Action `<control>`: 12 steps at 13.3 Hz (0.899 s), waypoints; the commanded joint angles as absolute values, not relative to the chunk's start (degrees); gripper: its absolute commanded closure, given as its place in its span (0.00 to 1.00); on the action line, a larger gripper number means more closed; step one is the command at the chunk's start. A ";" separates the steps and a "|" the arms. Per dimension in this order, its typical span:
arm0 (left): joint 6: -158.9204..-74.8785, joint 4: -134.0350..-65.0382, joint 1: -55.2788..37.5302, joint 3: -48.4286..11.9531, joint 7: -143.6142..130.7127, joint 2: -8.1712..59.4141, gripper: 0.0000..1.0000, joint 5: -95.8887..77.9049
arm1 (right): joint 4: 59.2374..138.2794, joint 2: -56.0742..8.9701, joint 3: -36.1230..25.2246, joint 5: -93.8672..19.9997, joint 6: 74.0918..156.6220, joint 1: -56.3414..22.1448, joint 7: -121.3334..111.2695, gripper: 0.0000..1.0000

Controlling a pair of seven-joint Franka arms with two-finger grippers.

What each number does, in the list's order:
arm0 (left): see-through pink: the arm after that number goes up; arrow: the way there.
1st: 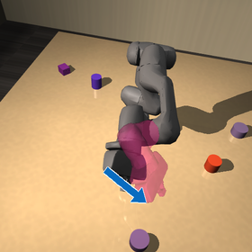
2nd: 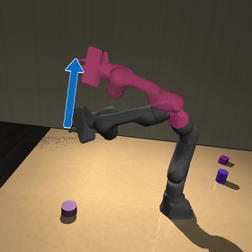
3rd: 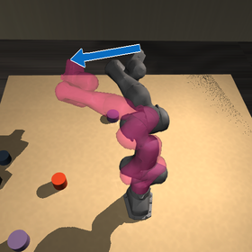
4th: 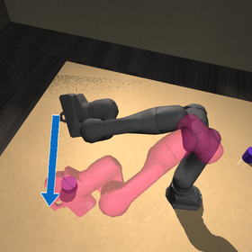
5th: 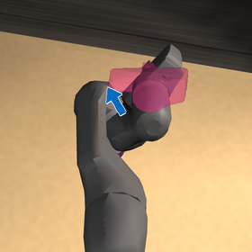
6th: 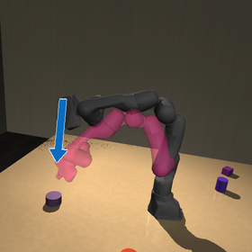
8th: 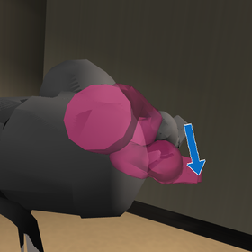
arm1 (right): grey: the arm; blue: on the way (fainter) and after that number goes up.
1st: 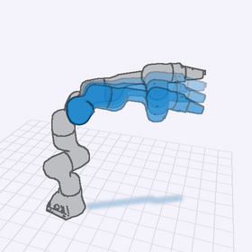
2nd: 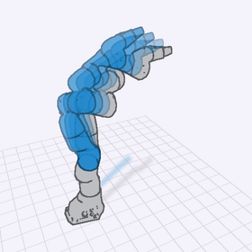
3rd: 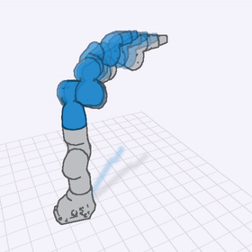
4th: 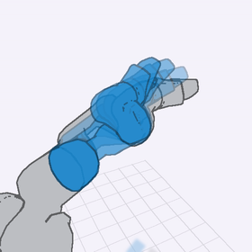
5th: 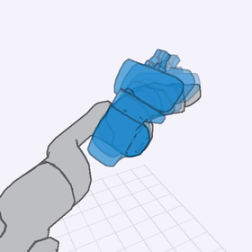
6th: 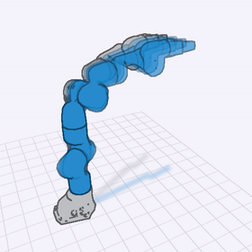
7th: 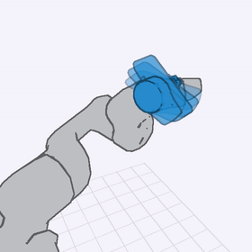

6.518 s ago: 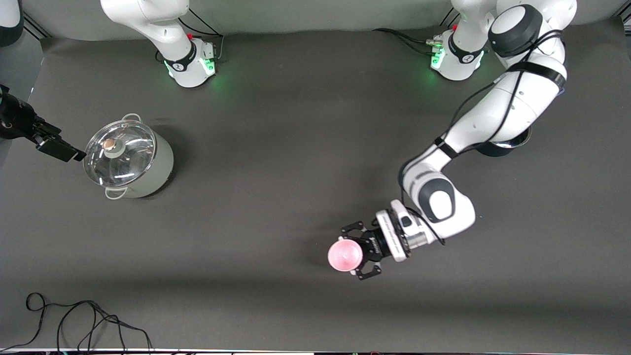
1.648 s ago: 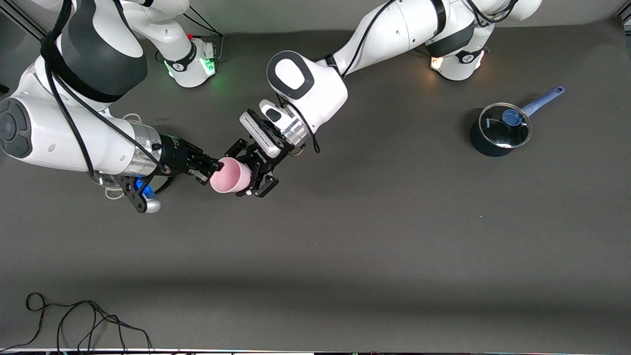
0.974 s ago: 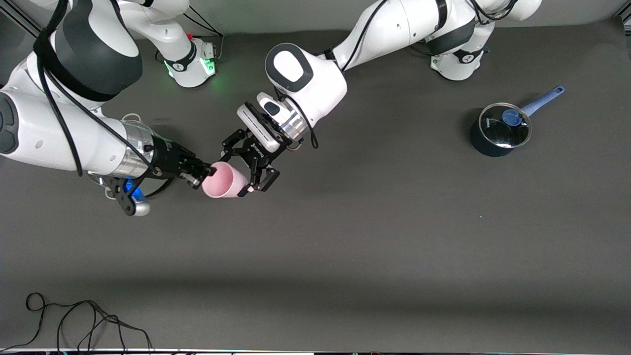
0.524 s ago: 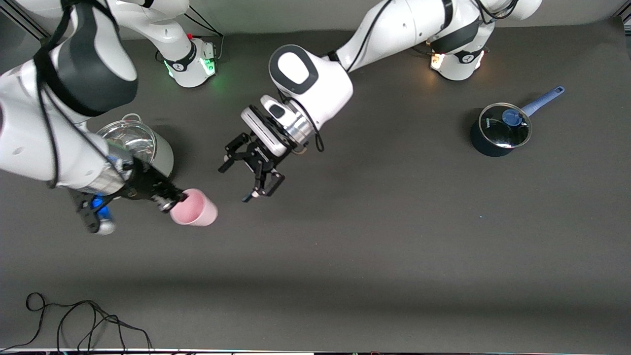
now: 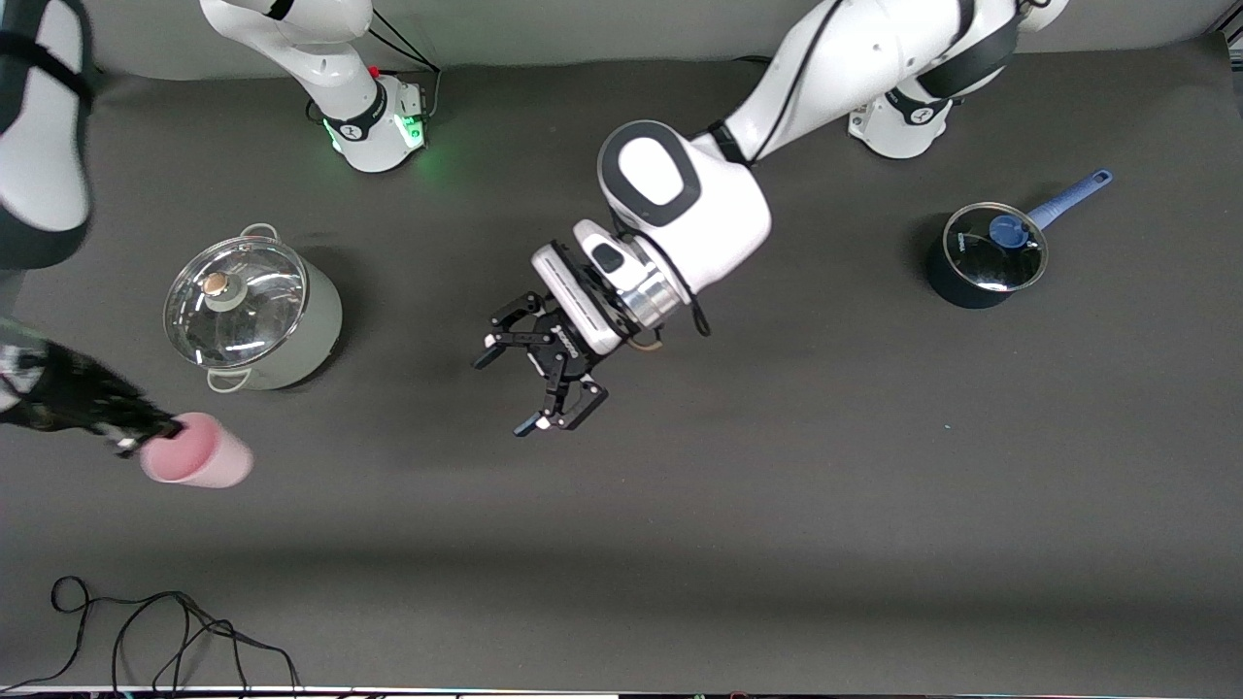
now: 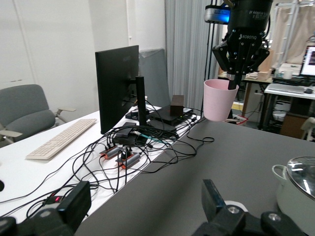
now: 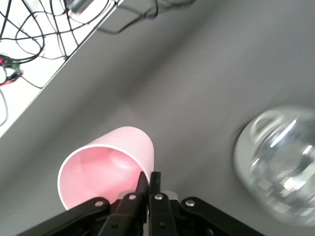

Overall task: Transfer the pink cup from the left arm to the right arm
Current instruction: 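Open the left gripper and withdraw while the right gripper pulls the cup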

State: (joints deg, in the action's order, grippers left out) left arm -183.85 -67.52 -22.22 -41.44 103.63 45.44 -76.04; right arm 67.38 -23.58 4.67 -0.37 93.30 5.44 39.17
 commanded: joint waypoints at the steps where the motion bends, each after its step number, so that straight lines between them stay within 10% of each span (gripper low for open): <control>1: -176.43 -77.59 -16.11 -41.13 101.95 37.90 0.00 -75.85 | 66.27 -24.17 5.10 1.50 92.20 8.86 20.91 1.00; 12: -125.05 -88.69 13.76 -40.43 92.07 26.37 0.00 -61.41 | 69.79 -30.92 5.10 1.76 96.49 15.73 -12.82 1.00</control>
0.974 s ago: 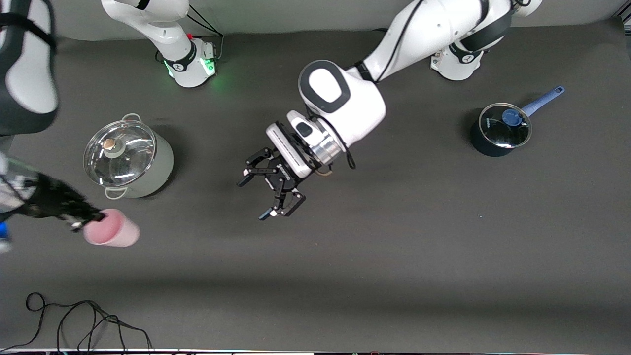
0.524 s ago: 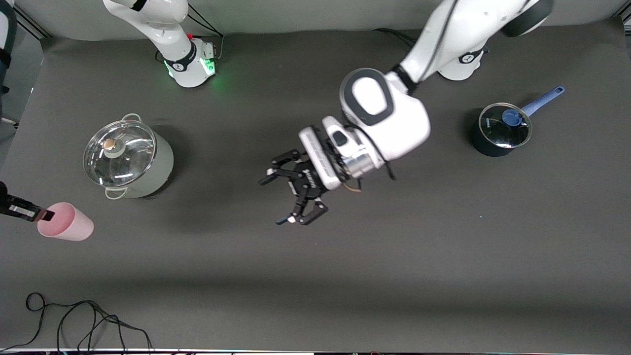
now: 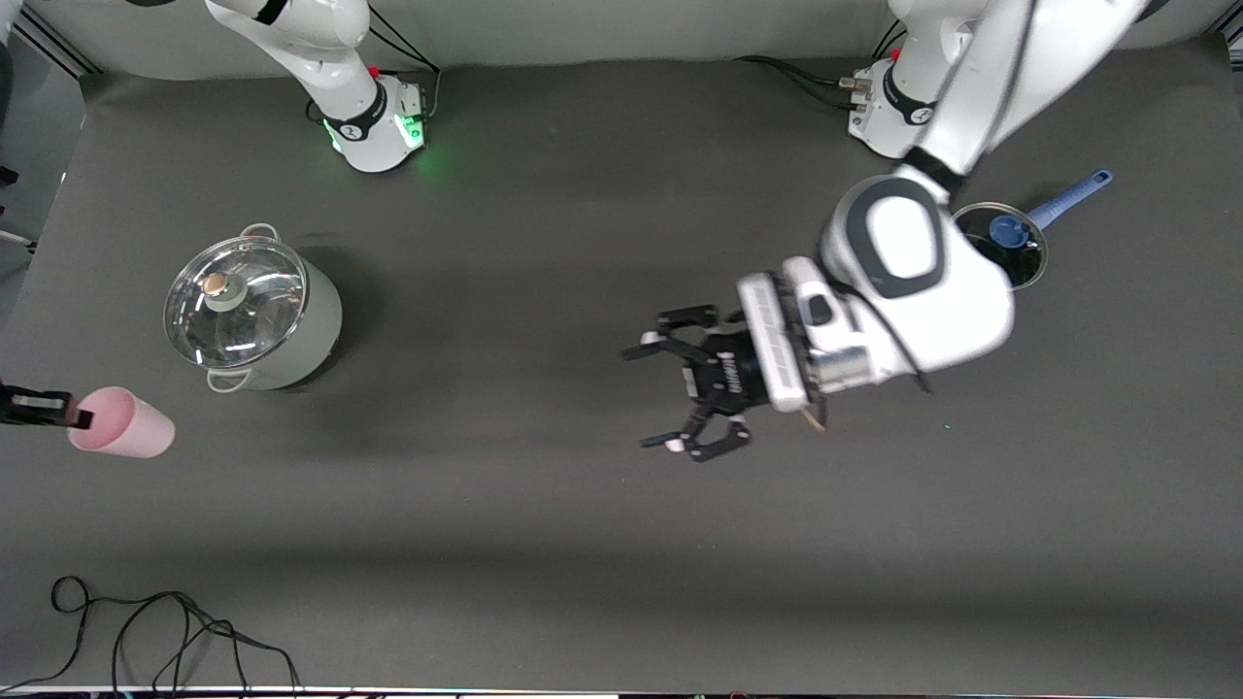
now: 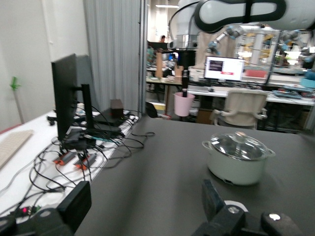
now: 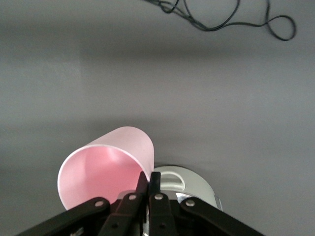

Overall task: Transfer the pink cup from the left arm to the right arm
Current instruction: 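Lower the pink cup with the right gripper while the left gripper retracts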

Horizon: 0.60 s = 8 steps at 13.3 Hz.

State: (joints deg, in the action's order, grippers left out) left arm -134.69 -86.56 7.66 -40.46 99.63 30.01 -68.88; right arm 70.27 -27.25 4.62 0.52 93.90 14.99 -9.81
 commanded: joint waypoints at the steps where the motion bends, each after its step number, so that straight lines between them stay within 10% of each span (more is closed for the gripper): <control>1: -117.85 -86.59 17.63 -40.52 87.15 26.37 0.00 -54.13 | 69.87 -32.85 5.01 1.76 98.16 15.73 -14.49 1.00; 8: -80.19 -71.21 30.84 -40.34 68.75 26.19 0.00 -30.71 | 71.80 -43.58 4.75 4.57 110.55 15.82 -17.49 1.00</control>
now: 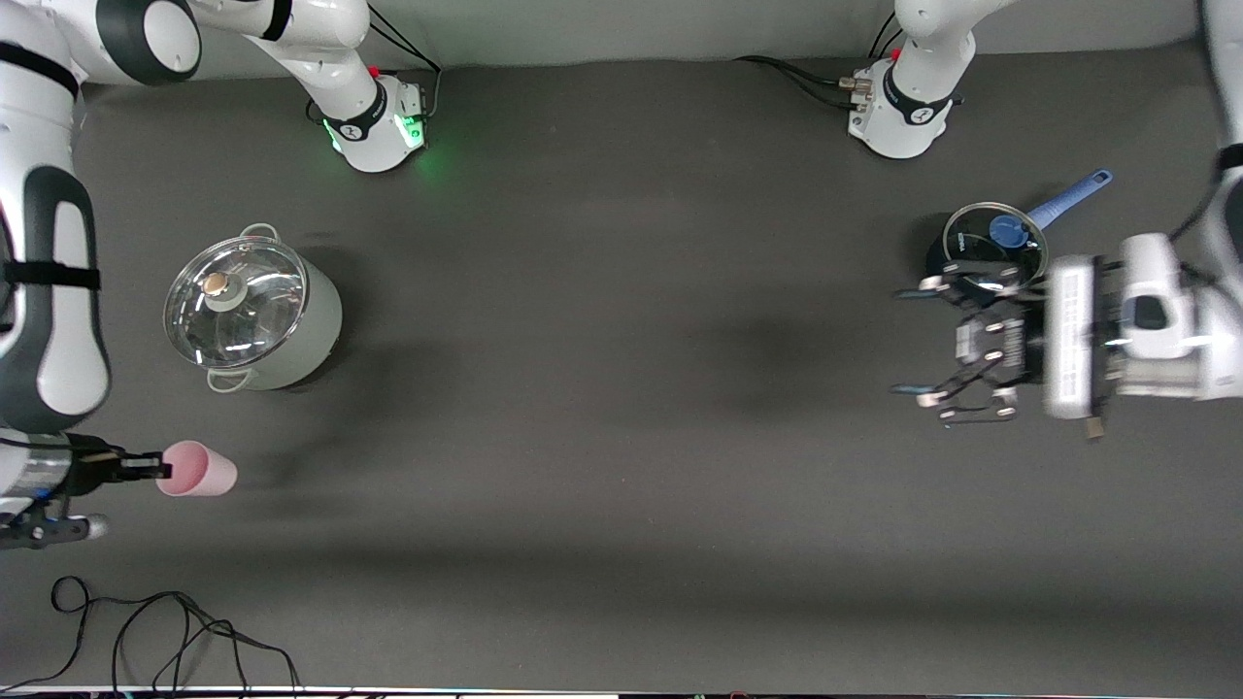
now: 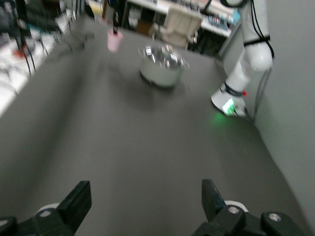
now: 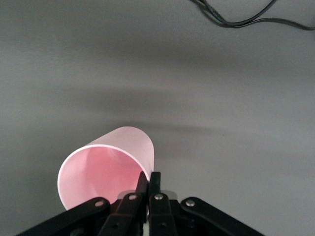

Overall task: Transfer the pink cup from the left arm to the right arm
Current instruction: 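Lower the pink cup with the right gripper while the left gripper retracts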

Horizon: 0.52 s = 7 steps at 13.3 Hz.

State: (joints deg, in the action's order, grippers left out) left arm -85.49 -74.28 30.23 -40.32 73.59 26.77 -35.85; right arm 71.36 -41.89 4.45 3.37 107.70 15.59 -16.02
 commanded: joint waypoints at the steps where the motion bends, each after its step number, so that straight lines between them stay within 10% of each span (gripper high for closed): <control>1: -77.29 -69.80 31.28 -40.25 66.56 26.10 0.00 -27.80 | 72.50 -44.12 4.75 4.57 112.22 15.82 -17.49 1.00; 7: -68.39 -65.30 30.76 -40.43 49.42 20.14 0.00 -10.57 | 73.04 -46.67 4.75 3.87 115.75 15.64 -17.23 1.00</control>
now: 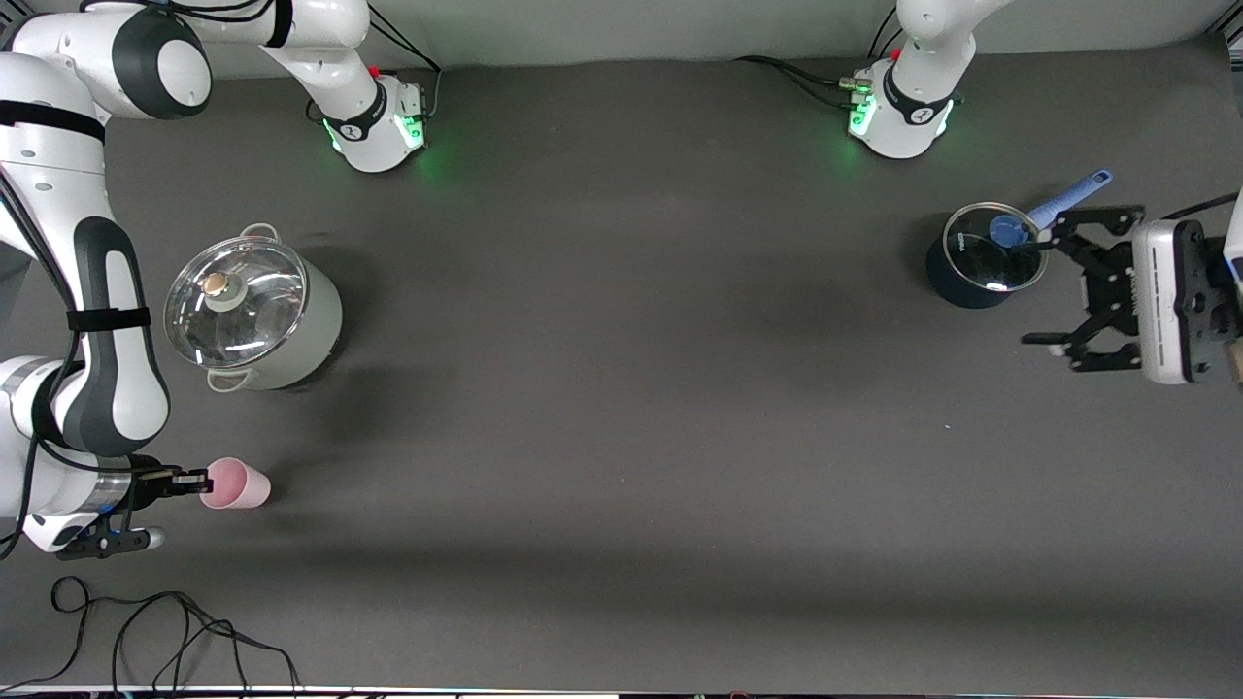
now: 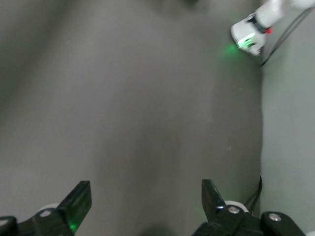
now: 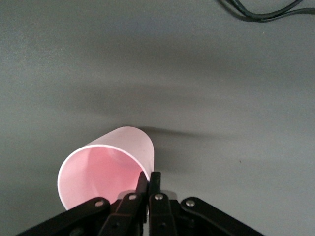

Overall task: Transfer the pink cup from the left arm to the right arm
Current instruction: 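Set the pink cup upright on the table and open the right gripper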

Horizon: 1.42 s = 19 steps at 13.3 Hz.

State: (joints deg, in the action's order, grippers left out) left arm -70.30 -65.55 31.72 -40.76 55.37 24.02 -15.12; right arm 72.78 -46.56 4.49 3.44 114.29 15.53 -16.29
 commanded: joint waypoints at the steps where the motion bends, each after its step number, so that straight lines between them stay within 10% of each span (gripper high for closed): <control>1: -67.68 -65.39 30.67 -40.52 46.96 19.08 0.00 -8.55 | 73.04 -47.19 4.75 3.87 116.10 15.64 -17.14 1.00; 5: -67.41 -65.39 30.76 -40.43 23.78 18.63 0.00 -6.51 | 72.95 -47.55 4.75 3.78 116.54 15.56 -16.87 0.96; 7: -68.29 -65.48 30.41 -40.52 16.74 18.72 0.00 -3.01 | 72.86 -47.64 4.75 3.87 116.46 15.56 -16.88 0.20; 8: -69.07 -65.48 29.80 -40.78 12.87 18.89 0.00 -0.90 | 72.86 -47.46 4.75 3.87 116.37 15.56 -16.70 0.01; 19: -73.04 -69.61 20.92 -40.52 -2.81 19.78 0.00 16.43 | 72.42 -36.33 4.66 4.40 100.59 15.29 -16.26 0.00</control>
State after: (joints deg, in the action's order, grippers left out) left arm -73.32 -68.86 21.48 -40.82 -0.92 20.47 14.47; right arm 70.92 -43.25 4.57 3.45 106.83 15.45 -16.29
